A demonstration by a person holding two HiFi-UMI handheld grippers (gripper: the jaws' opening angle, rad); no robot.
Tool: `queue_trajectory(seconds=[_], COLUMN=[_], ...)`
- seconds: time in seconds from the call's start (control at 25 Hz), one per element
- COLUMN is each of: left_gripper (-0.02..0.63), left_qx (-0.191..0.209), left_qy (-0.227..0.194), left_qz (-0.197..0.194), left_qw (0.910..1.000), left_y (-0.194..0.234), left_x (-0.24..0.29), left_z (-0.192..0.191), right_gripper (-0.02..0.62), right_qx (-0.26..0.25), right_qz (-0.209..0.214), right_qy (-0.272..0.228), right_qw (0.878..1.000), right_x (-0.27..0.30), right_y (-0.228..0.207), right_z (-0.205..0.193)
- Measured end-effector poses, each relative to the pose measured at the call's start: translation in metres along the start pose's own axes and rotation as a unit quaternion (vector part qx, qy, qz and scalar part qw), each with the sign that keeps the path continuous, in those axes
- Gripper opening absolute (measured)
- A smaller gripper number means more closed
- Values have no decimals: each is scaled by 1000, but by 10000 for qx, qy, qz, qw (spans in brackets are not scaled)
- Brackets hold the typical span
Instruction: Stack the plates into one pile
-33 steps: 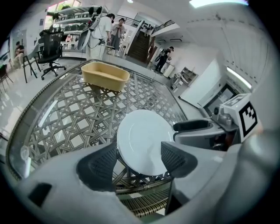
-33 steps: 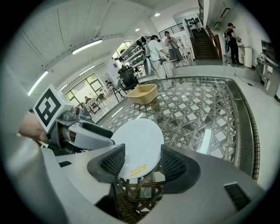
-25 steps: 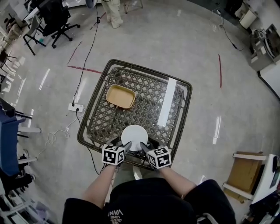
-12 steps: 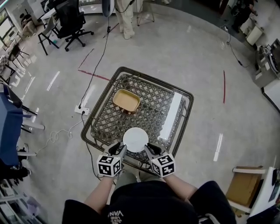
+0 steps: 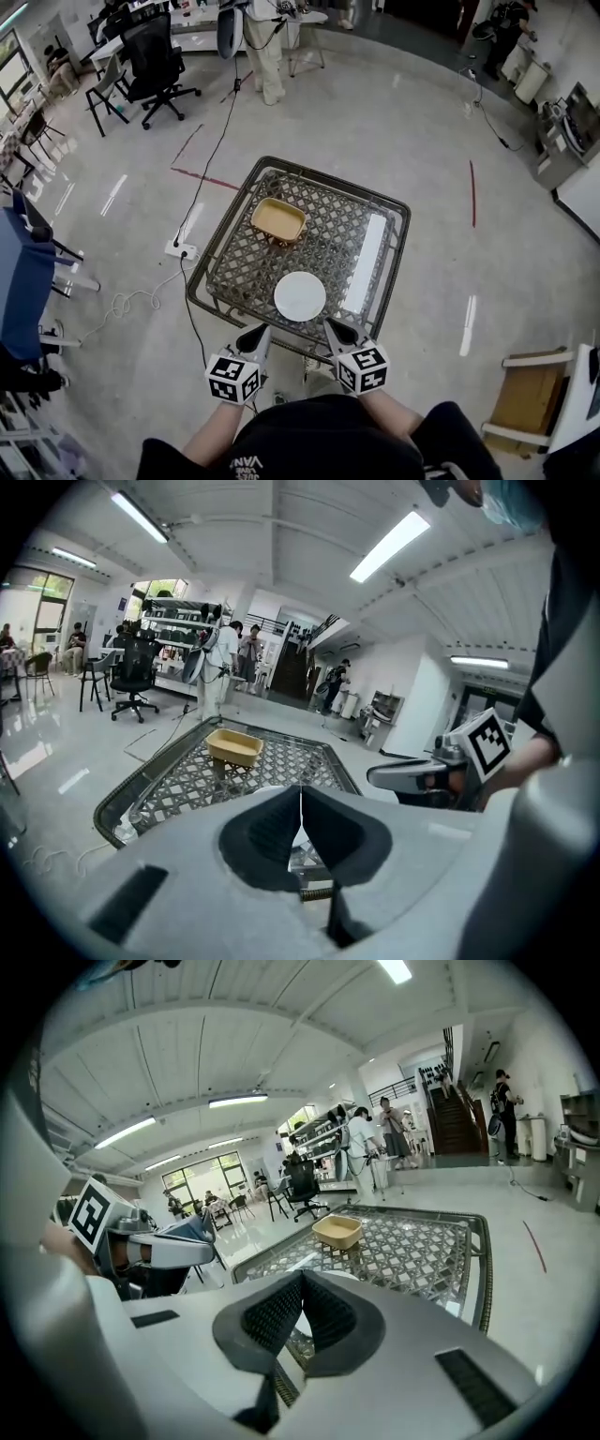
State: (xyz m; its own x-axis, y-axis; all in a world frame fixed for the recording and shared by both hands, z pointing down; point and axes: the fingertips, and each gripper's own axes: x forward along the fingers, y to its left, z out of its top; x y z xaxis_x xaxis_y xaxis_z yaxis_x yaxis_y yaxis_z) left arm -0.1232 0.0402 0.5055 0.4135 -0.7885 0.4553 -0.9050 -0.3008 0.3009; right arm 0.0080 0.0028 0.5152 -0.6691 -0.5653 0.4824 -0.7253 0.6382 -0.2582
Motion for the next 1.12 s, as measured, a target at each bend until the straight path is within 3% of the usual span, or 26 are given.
queue_trajectory(seconds=[0.6,1.12], left_gripper=[20,20], left_qx=[417,702], left_qy=[-541,-784], left_qz=[-222,-281], left_qw=[9974,9941], left_y=[-37,-60], left_x=[-119,-184], left_z=[-17,-33], right_gripper=[2,2], right_qx=[-31,-157], right_qz=[-500,-524], right_qy=[-776,-1067], right_qw=[9957,9928], right_x=[-95,-149], right_y=[76,122], right_z=[-9,-21])
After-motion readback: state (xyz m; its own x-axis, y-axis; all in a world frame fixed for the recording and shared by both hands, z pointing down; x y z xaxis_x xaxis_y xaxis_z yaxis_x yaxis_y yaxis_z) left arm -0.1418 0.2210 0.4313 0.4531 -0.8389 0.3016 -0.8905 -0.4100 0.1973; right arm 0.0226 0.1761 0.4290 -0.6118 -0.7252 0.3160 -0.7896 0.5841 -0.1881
